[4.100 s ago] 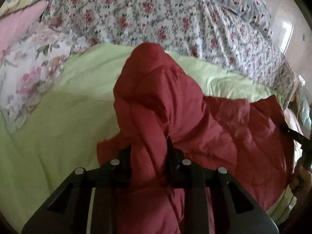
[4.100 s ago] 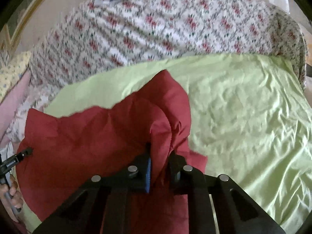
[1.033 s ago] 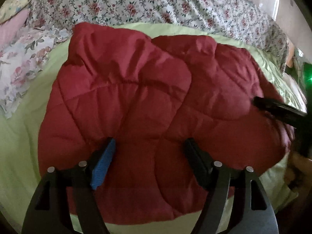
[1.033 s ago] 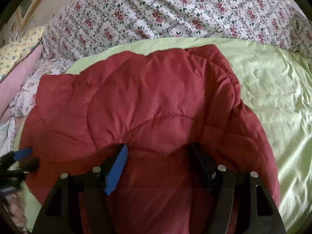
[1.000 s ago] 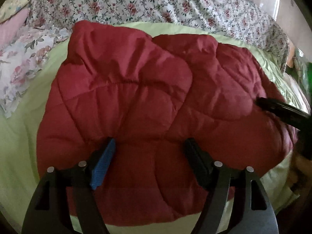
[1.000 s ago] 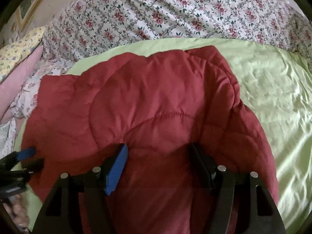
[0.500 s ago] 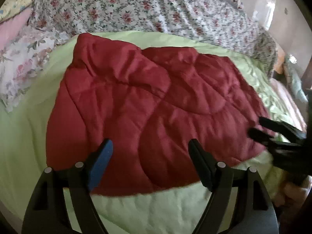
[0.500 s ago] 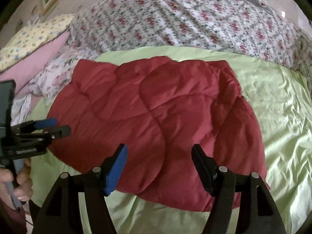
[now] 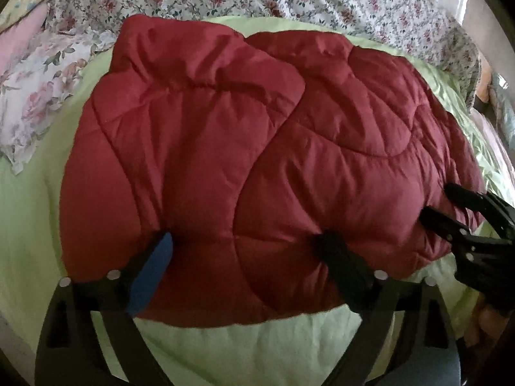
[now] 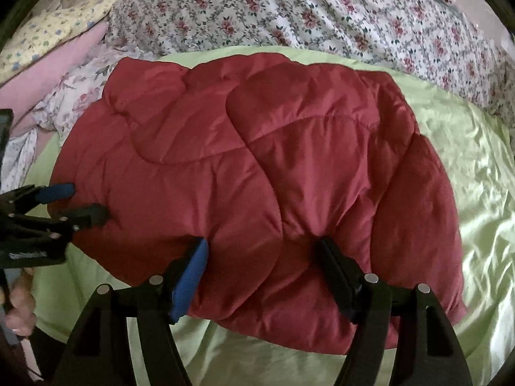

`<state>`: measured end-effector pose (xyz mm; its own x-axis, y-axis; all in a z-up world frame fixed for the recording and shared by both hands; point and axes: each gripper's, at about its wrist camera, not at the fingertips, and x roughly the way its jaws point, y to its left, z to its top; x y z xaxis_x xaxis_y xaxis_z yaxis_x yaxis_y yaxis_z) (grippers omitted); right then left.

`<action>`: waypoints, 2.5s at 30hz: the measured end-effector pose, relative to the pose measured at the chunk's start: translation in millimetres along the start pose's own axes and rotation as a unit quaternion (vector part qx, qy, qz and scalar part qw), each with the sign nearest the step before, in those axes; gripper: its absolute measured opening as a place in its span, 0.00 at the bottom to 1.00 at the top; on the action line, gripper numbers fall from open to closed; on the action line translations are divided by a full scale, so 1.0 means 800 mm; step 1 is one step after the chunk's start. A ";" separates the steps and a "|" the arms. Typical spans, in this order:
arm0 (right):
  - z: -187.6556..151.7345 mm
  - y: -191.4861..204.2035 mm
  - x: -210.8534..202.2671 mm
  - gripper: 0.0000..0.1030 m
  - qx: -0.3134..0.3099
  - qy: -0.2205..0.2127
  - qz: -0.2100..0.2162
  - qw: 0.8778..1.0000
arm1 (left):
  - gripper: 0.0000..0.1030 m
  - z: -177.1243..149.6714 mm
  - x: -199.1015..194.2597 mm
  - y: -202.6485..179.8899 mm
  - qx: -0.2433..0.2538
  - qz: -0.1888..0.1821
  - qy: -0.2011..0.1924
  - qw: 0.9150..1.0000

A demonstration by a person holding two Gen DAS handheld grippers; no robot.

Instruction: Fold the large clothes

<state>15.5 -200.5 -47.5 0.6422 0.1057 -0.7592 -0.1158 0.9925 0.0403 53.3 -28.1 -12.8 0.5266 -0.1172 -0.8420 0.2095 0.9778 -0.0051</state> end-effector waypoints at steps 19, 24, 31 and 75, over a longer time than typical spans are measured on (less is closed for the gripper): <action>0.048 -0.044 0.042 0.72 0.037 -0.015 -0.008 0.999 | 0.97 0.001 0.004 -0.005 0.002 0.013 -0.006 1.000; 0.044 -0.047 0.043 0.72 0.041 -0.030 -0.009 0.999 | 0.98 0.000 0.004 -0.008 0.001 0.017 -0.010 1.000; 0.038 -0.047 0.042 0.73 0.035 -0.048 -0.008 0.998 | 0.99 -0.002 0.004 -0.010 0.000 0.024 -0.017 1.000; 0.083 -0.078 0.069 0.83 0.084 -0.043 0.005 0.996 | 1.00 0.102 0.063 0.055 -0.050 0.006 -0.040 0.998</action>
<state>108.2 -252.9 -48.6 0.7053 0.1139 -0.6997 0.0010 0.9869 0.1616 156.2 -5.4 -11.7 0.5942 -0.1150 -0.7960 0.1211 0.9912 -0.0528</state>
